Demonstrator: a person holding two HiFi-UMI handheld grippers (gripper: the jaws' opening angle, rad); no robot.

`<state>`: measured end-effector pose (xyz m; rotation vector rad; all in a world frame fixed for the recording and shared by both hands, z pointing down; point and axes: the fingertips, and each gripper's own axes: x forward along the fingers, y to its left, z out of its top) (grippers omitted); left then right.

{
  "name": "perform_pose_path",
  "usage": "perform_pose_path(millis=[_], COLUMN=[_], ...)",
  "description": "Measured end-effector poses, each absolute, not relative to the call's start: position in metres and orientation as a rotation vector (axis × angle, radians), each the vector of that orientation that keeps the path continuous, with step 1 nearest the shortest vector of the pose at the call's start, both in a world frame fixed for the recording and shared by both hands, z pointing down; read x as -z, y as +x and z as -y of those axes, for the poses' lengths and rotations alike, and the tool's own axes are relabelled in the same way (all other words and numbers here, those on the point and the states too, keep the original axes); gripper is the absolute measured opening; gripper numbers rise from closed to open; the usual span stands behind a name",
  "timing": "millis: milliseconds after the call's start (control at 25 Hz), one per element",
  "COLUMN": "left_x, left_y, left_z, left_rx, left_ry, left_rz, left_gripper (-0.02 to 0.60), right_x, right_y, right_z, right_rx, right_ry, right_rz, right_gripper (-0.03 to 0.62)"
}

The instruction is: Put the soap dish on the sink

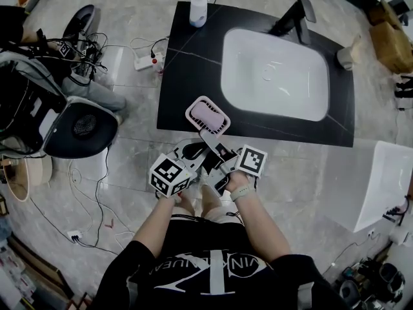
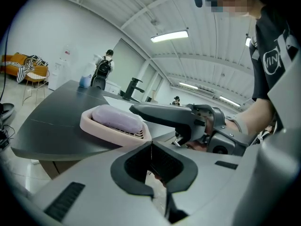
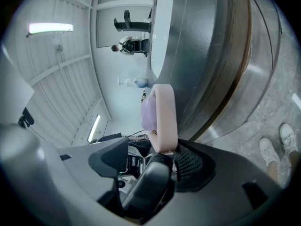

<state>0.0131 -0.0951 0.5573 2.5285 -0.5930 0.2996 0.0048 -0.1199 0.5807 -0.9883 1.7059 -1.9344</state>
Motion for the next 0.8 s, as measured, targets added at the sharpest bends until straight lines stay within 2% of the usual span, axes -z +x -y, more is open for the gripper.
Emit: perform_pose_path(millis=[800], left_x=[-0.556], left_y=[0.015], left_z=[0.126], left_rx=[-0.214], left_ry=[2.453], left_rz=[0.680], left_gripper=[0.015], right_x=[-0.583], right_y=[0.030], right_z=[0.115], right_rx=[1.879], right_ry=[-0.981], right_rz=[-1.707], right_gripper=[0.284])
